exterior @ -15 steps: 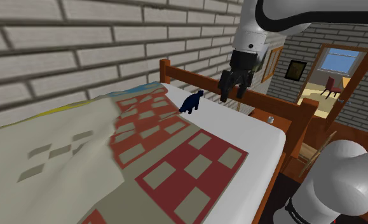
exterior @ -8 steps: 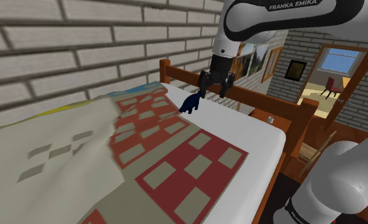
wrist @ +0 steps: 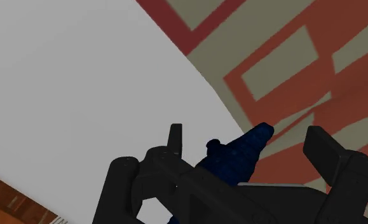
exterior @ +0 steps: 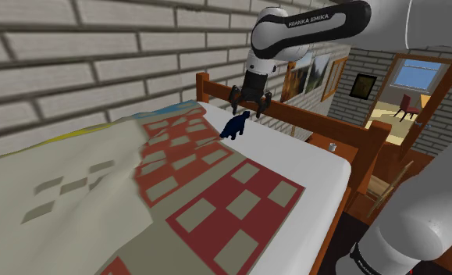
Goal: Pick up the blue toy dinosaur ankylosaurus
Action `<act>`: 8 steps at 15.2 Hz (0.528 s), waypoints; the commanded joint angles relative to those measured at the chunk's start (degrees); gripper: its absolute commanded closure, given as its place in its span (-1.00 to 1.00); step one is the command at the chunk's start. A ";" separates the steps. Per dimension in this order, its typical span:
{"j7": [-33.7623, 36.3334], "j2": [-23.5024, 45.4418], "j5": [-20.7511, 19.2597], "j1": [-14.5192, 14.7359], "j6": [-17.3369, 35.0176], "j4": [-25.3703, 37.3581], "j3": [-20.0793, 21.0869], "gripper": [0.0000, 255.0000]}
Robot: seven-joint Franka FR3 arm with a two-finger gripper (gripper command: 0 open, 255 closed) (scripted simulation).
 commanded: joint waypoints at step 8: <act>11.31 16.07 -0.27 -3.15 4.39 13.13 -2.86 -1.00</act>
